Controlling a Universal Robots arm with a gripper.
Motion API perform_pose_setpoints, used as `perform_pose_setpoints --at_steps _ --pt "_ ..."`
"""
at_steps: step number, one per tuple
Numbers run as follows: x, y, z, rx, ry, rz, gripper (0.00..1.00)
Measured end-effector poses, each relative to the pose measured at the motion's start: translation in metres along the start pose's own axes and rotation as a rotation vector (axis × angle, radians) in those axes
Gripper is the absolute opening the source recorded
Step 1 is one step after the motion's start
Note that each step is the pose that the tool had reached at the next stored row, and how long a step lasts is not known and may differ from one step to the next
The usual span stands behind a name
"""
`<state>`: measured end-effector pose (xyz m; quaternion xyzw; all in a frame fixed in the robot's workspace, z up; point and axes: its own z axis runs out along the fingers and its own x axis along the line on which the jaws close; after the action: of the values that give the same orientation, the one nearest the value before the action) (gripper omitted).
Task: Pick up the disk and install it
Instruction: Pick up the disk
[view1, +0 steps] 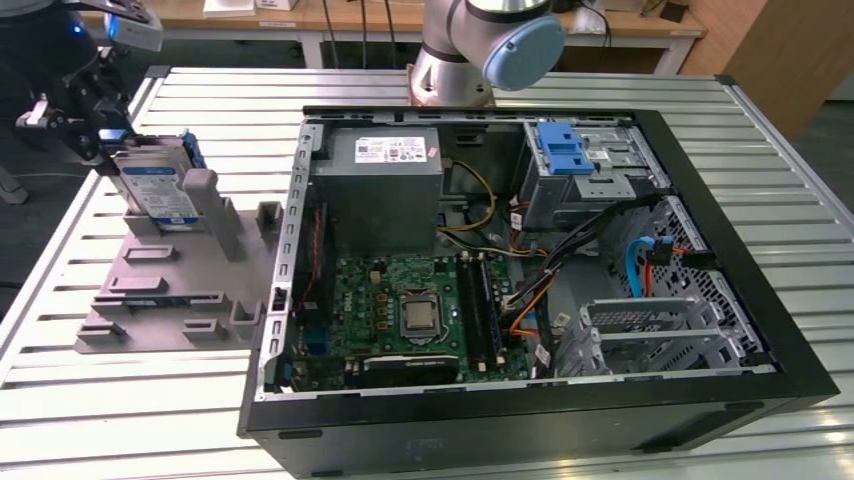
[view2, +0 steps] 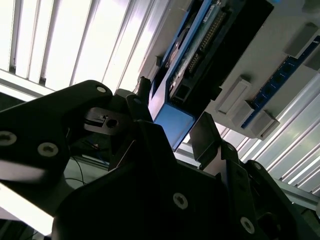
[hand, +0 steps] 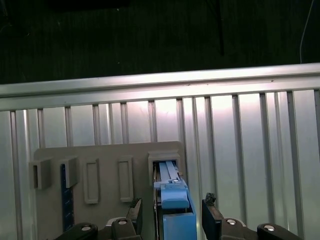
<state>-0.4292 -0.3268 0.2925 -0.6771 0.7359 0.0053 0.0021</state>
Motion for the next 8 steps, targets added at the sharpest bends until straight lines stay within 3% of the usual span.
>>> perform_pose_setpoints --at_steps 8 --pt "0.0000 0.0000 0.0023 0.0000 0.0000 -0.004 0.59"
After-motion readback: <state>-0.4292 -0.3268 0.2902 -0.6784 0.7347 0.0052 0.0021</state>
